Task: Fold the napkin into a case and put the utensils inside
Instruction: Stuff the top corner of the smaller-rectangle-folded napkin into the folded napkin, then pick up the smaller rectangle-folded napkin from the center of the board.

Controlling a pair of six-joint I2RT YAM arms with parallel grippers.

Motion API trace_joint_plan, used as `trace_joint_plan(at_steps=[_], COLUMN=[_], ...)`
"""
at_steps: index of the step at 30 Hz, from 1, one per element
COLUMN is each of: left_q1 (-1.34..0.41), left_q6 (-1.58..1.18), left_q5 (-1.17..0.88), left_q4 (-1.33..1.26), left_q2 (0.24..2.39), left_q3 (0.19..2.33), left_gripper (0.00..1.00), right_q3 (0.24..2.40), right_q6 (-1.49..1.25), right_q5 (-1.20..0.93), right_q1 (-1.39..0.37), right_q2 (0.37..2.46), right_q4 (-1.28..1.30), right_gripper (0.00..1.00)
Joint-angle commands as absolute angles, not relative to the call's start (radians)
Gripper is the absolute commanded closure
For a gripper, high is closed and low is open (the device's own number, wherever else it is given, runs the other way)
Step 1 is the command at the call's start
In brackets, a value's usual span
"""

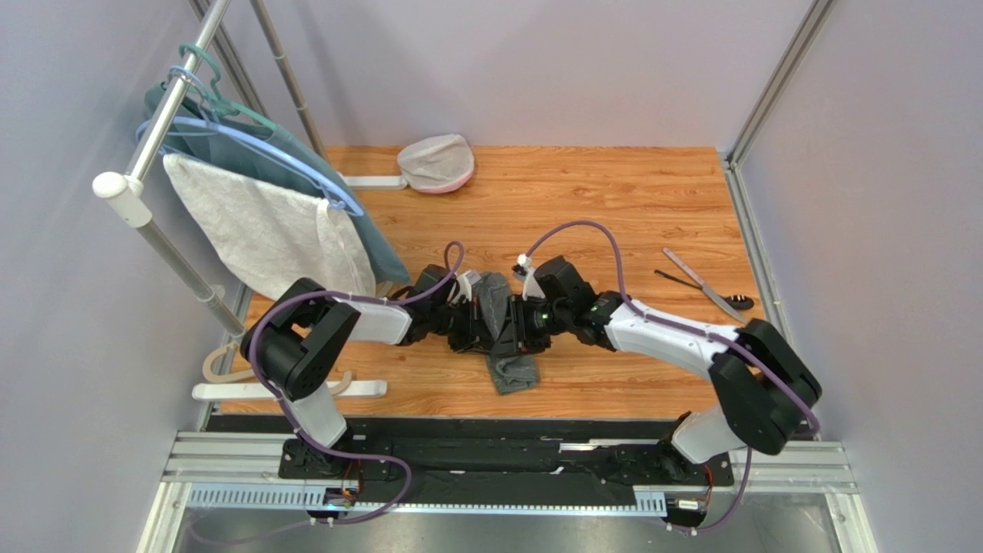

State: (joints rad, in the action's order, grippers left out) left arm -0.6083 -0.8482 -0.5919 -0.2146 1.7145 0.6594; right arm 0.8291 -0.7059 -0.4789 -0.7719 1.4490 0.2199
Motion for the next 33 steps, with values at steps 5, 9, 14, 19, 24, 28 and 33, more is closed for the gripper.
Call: trace_joint_plan(at_steps=[5, 9, 14, 19, 24, 28, 33], left_q1=[-0.615, -0.614, -0.612, -0.572, -0.514, -0.511, -0.506], left_q6=[-0.767, -0.752, -0.709, -0.660, -0.579, -0.548, -0.557], left_q5=[-0.509, -0.506, -0.471, -0.343, -0.213, -0.123, -0.164], left_q4=[-0.137, -0.092, -0.003, 0.221, 0.336, 0.359, 0.311], left_q2=[1.667, 1.646, 1.511, 1.373, 1.387, 1.480, 1.627], left_q3=[0.667, 0.702, 0.750, 0.830, 0.943, 1.046, 1.124], left_gripper=[0.95, 0.95, 0.84, 0.66, 0.65, 0.70, 0.78], right_q3=[0.649, 0.595, 0.666, 0.790, 0.871, 0.916, 0.905], right_q6=[-0.798, -0.789, -0.712, -0.573, -0.503, -0.526, -0.578], right_q5=[-0.564, -0.563, -0.551, -0.422, -0.275, -0.301, -0.391], right_q1=[-0.782, -0.782, -0.778, -0.779, -0.749, -0.732, -0.744], right_q2=[1.681, 1.616, 1.513, 1.410, 1.397, 1.462, 1.568], right_q4=[-0.182, -0.177, -0.013, 0.250, 0.365, 0.309, 0.144], right_gripper=[0.84, 0.85, 0.83, 0.74, 0.68, 0.68, 0.72])
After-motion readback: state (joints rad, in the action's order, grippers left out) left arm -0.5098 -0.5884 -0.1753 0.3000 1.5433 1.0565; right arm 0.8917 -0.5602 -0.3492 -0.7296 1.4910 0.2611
